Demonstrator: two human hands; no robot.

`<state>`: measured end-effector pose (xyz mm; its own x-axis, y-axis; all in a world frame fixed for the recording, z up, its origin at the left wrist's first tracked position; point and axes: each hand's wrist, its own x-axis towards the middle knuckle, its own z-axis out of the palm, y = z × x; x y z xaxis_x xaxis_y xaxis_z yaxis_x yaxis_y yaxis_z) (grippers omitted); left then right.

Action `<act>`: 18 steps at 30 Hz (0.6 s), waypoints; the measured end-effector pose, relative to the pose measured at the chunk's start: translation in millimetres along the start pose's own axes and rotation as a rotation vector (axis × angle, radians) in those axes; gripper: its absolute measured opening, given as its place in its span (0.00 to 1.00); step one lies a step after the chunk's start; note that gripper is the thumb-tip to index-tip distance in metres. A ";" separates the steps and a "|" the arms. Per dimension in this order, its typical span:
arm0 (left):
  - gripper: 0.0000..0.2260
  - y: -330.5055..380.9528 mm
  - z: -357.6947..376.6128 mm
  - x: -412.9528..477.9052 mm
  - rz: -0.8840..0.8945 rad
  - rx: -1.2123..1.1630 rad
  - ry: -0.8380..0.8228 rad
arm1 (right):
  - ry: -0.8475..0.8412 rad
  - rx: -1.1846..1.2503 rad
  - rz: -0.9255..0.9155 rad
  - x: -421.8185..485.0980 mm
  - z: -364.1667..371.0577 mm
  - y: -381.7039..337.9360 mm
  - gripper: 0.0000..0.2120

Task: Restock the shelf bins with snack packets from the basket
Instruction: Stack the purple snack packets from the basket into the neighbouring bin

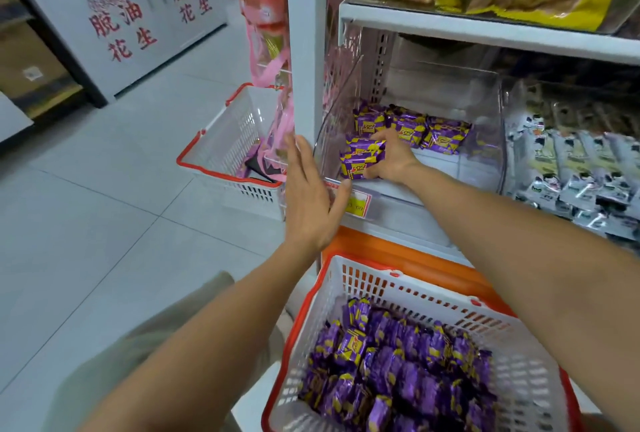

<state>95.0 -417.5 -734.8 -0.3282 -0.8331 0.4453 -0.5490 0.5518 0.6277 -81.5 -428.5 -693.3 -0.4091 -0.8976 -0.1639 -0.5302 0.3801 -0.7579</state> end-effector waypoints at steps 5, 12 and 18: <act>0.33 -5.7 -12.6 -8.9 0.311 0.243 0.019 | -0.016 -0.044 0.037 2.8 -0.3 2.3 0.32; 0.24 -13.5 -22.5 -2.5 0.515 0.531 -0.103 | 0.034 -0.115 0.066 7.9 -5.1 12.0 0.31; 0.28 -20.7 -16.6 -4.2 0.500 0.509 -0.138 | 0.100 -0.135 0.042 24.6 3.4 11.9 0.32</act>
<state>120.6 -424.8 -739.0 -0.7092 -0.5015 0.4954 -0.5866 0.8097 -0.0200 -95.4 -446.8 -708.5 -0.5013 -0.8561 -0.1253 -0.6034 0.4497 -0.6586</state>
